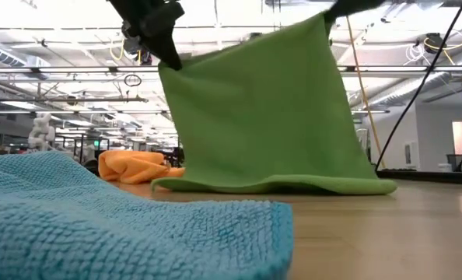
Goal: Fold microfiber towels
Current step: Fold the green microfiber towel
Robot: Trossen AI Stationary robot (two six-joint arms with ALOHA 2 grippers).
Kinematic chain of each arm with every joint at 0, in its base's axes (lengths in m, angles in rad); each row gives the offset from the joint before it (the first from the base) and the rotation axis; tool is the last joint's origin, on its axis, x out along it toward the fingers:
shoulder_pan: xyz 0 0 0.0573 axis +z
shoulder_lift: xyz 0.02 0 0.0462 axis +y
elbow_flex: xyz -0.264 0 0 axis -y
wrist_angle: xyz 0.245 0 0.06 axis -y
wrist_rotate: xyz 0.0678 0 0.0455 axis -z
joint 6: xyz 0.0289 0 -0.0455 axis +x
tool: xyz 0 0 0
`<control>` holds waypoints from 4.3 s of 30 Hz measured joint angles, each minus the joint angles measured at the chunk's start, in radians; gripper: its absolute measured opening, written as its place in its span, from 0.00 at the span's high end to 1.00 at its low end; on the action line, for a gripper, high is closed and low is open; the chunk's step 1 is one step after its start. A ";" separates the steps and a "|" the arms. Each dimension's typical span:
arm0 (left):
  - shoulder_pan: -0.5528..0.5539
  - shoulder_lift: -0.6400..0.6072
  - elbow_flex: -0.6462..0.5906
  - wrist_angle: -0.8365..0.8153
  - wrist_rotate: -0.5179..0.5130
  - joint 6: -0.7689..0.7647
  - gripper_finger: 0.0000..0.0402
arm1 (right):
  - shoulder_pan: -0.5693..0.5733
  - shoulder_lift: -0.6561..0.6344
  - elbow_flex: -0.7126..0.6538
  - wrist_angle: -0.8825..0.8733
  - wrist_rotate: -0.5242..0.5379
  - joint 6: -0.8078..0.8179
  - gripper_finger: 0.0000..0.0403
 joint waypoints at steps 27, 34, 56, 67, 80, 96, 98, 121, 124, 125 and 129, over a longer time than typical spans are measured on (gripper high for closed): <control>-0.453 -0.003 0.112 0.659 0.284 0.380 0.98 | 0.471 0.057 0.294 0.307 -0.044 -0.118 0.99; -0.497 -0.048 0.114 0.597 -0.160 0.465 0.99 | 0.577 0.114 0.336 0.419 0.274 -0.319 0.99; -0.054 -0.025 0.002 0.199 0.001 0.173 0.98 | 0.202 -0.053 -0.007 0.235 0.236 -0.101 0.99; 0.064 -0.086 0.008 0.717 0.187 0.597 0.99 | -0.053 -0.236 -0.036 0.478 0.047 -0.397 0.99; 0.051 -0.281 -0.024 0.440 0.619 0.277 0.97 | -0.046 -0.376 -0.067 0.245 -0.368 -0.088 0.99; -0.295 -0.125 -0.281 0.695 0.656 -0.052 0.99 | 0.185 -0.235 -0.419 0.307 -0.650 0.547 0.99; -0.311 -0.087 -0.292 0.719 0.651 -0.093 0.99 | 0.211 -0.204 -0.452 0.351 -0.646 0.596 0.99; -0.365 0.050 -0.297 0.399 0.338 -0.457 0.96 | -0.012 0.180 -0.475 0.525 -0.422 0.244 0.99; -0.352 0.050 -0.297 0.341 0.295 -0.484 0.95 | -0.075 0.200 -0.475 0.572 -0.377 0.169 0.99; -0.348 0.050 -0.297 0.323 0.281 -0.485 0.95 | -0.096 0.207 -0.475 0.592 -0.373 0.143 0.99; -0.314 0.058 -0.302 0.251 0.237 -0.511 0.98 | -0.176 0.221 -0.475 0.639 -0.422 0.086 0.99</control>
